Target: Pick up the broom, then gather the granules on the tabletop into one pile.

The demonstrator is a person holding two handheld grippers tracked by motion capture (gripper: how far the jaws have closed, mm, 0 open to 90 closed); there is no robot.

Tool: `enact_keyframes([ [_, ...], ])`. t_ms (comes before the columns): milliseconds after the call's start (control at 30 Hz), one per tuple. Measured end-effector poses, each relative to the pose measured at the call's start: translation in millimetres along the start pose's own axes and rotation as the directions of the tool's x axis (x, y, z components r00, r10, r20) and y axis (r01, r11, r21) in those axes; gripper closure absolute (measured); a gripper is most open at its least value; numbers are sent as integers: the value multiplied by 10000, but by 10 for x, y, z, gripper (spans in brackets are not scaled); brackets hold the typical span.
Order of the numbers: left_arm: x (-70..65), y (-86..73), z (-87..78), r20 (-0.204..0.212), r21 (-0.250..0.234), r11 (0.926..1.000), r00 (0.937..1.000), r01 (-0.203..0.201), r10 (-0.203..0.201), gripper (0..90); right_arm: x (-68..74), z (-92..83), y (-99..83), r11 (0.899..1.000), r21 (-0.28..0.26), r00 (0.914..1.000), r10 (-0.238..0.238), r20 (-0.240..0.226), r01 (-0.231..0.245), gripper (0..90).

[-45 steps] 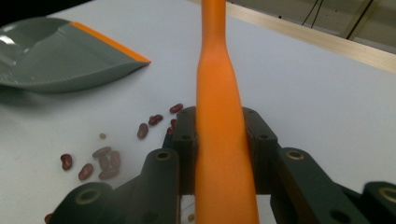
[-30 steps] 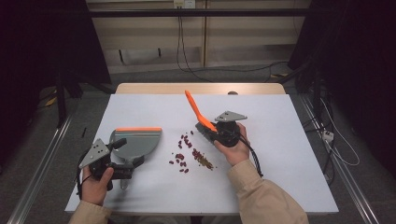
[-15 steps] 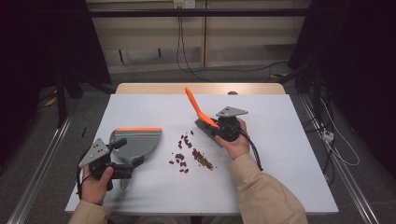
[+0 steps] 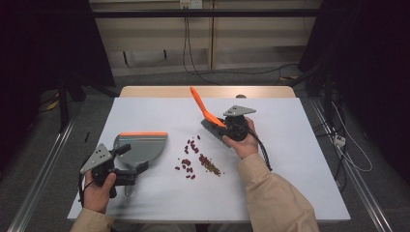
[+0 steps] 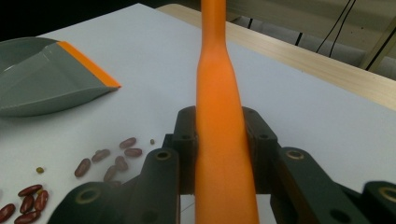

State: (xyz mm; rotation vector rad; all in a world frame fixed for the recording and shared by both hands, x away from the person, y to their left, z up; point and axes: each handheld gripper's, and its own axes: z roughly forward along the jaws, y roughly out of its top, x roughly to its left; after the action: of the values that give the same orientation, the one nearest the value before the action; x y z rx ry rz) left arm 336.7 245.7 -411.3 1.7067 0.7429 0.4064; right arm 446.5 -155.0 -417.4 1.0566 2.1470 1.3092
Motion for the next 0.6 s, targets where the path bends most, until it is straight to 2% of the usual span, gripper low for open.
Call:
enact_keyframes([
  [367,4,-2,23,16,22,10000,10000,-2,2,37,-13,35,-13,10000,-33,9996,-88,-278,88,712],
  [600,13,-1,9,-23,46,10000,10000,-34,34,36,-53,85,43,9997,-5,9993,-264,-262,264,712],
])
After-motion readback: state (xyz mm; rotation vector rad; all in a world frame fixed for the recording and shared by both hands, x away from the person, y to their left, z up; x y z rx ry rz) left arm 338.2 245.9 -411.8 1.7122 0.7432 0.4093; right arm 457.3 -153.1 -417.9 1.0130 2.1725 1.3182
